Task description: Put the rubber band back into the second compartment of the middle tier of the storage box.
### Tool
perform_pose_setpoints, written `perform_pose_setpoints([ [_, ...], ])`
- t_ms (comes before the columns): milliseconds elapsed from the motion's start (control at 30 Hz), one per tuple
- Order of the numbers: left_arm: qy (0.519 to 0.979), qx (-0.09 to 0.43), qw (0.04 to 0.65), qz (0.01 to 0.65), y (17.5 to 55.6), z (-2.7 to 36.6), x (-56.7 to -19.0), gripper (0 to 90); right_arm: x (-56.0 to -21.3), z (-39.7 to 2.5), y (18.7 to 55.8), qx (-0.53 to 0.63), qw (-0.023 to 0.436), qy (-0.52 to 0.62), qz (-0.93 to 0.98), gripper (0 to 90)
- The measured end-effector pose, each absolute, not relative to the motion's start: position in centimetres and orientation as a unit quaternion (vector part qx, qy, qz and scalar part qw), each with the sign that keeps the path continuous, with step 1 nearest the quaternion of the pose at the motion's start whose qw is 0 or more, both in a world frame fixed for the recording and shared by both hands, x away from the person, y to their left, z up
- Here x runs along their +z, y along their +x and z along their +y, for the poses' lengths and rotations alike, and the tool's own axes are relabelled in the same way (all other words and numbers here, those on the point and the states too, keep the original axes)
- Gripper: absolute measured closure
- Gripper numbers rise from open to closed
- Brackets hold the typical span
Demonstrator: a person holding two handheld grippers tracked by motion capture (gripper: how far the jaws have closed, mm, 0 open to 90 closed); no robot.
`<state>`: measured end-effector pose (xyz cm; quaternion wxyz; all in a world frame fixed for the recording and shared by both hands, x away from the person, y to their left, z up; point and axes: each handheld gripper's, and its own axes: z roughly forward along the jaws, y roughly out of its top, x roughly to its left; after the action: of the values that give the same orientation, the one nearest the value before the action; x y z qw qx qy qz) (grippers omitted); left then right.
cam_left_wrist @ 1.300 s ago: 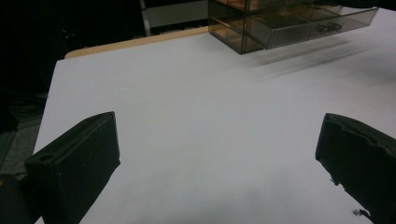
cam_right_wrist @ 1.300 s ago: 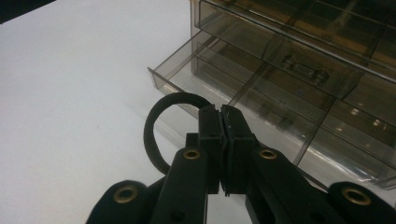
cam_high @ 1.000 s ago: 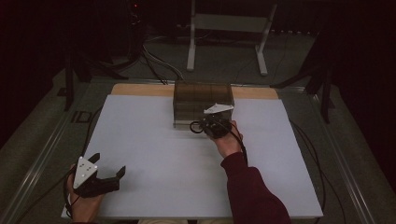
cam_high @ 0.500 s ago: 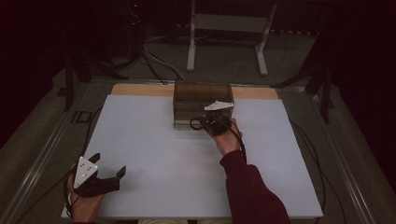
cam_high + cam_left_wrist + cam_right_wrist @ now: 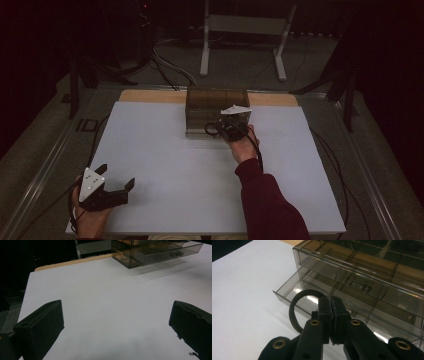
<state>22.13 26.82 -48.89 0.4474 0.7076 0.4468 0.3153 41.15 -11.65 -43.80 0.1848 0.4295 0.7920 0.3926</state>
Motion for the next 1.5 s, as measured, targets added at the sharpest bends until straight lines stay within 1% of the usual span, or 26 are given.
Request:
perform_pose_setpoints([
  [400, 0.708, 0.316, 0.447, 0.447, 22.1, 26.8, -48.9, 0.4, -44.1, -11.7, 41.8, 0.395, 0.184, 0.444, 0.783, 88.4],
  [1500, 0.710, 0.313, 0.445, 0.447, 22.2, 26.7, -49.0, 0.4, -45.2, -12.7, 43.4, 0.380, 0.214, 0.477, 0.763, 88.1],
])
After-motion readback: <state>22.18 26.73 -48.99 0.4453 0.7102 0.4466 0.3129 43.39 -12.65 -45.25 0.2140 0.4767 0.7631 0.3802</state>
